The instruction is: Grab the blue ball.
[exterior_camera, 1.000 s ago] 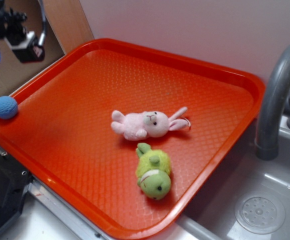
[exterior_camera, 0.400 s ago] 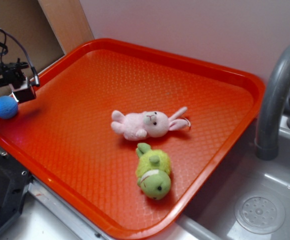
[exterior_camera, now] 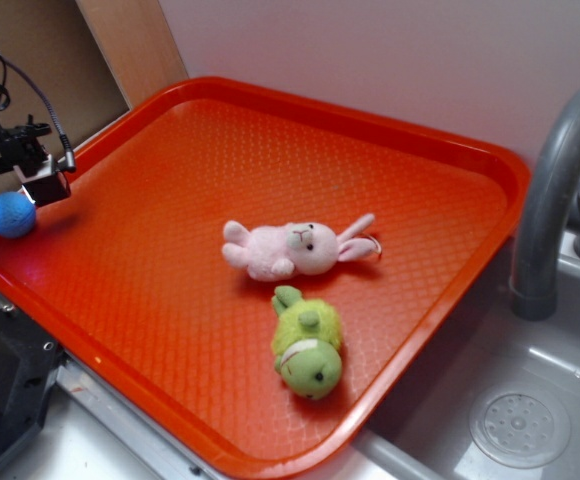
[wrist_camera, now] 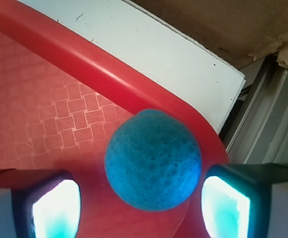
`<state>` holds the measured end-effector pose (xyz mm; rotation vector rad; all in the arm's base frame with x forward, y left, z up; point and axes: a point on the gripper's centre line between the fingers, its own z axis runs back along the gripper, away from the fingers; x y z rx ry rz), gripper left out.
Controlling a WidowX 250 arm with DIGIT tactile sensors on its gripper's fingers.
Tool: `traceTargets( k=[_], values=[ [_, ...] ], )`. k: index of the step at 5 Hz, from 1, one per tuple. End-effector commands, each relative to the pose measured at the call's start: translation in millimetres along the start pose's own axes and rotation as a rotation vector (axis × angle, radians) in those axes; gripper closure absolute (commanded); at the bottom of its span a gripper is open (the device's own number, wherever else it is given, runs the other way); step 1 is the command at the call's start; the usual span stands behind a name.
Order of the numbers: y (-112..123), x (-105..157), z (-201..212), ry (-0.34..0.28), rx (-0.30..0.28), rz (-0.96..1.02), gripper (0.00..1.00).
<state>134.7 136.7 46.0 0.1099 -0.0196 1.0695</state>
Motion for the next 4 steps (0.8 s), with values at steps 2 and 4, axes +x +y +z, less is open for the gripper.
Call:
traceTargets(
  k=[2, 4],
  values=[
    [20, 13, -2, -0.083, -0.009, 0.044, 0.17],
    [13, 13, -6, -0.099, -0.006, 0.061, 1.0]
  ],
)
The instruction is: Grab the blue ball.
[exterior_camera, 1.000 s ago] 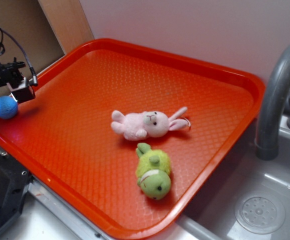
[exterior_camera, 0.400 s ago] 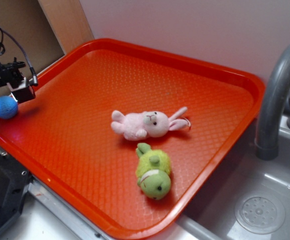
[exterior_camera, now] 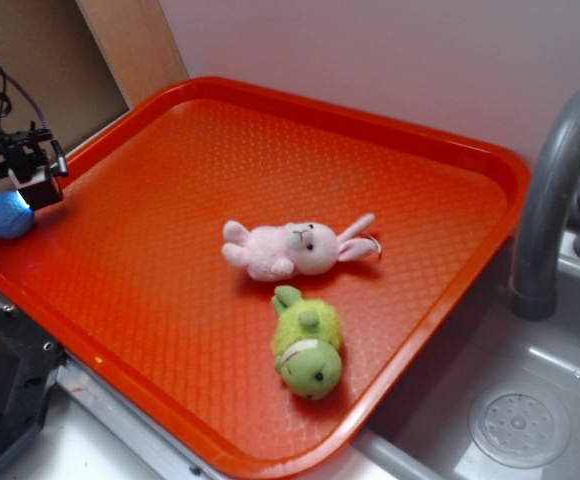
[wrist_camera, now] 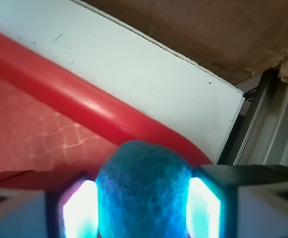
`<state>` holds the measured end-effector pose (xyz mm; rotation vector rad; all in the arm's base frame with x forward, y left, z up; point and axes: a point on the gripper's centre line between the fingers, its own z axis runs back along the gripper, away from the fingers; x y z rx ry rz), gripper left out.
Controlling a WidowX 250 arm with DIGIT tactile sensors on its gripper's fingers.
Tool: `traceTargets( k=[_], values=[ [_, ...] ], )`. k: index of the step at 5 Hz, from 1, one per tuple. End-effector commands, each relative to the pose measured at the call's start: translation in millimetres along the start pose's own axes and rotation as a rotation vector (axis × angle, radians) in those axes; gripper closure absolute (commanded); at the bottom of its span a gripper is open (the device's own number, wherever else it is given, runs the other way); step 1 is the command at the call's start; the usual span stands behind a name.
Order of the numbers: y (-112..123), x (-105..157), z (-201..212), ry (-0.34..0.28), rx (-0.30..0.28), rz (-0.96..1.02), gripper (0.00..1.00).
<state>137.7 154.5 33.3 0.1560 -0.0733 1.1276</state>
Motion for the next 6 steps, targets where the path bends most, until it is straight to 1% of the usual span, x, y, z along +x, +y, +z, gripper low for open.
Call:
traceTargets(
  k=[1, 3, 4, 5, 6],
  values=[
    [8, -1, 9, -0.034, -0.024, 0.001, 1.0],
    [7, 2, 9, -0.027, -0.018, 0.007, 1.0],
    [4, -10, 41, -0.012, -0.029, -0.062, 1.0],
    [-16, -45, 97, -0.078, -0.102, -0.296, 1.0],
    [-43, -69, 155, -0.069, -0.182, -0.408, 1.0]
  ],
)
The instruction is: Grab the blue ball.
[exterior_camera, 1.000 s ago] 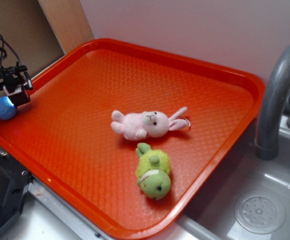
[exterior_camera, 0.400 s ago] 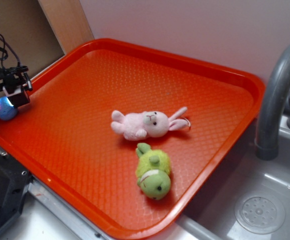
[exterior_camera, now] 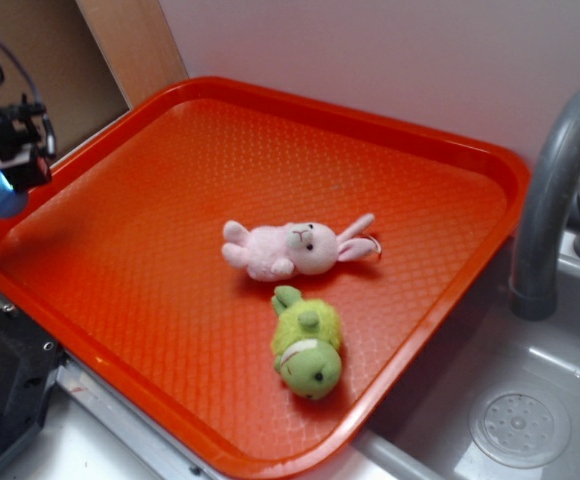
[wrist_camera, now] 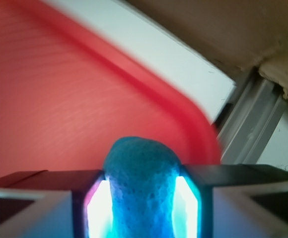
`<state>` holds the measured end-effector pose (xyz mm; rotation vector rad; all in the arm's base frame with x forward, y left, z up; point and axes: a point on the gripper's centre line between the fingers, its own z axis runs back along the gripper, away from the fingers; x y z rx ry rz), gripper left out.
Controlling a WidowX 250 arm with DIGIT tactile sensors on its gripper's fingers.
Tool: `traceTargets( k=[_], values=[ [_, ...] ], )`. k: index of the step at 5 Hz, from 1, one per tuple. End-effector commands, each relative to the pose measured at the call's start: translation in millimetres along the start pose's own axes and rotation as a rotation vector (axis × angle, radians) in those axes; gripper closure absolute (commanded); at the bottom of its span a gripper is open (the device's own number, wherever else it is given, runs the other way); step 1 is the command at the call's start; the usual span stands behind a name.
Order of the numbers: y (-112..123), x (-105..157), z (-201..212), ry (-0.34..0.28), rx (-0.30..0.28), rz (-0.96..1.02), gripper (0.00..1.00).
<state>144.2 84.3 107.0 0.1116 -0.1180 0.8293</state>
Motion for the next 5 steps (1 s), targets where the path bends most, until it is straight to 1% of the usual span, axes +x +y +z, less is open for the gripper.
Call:
traceTargets(
  k=[1, 2, 3, 4, 5],
  values=[
    [-42, -13, 123, -0.03, -0.159, -0.184, 1.0],
    [-50, -15, 149, -0.036, -0.187, -0.231, 1.0],
    [-59, -18, 152, -0.044, -0.2, -0.262, 1.0],
    [-59, -18, 149, -0.041, -0.199, -0.27, 1.0],
    [-55, -20, 143, -0.051, -0.192, -0.268, 1.0]
  ],
)
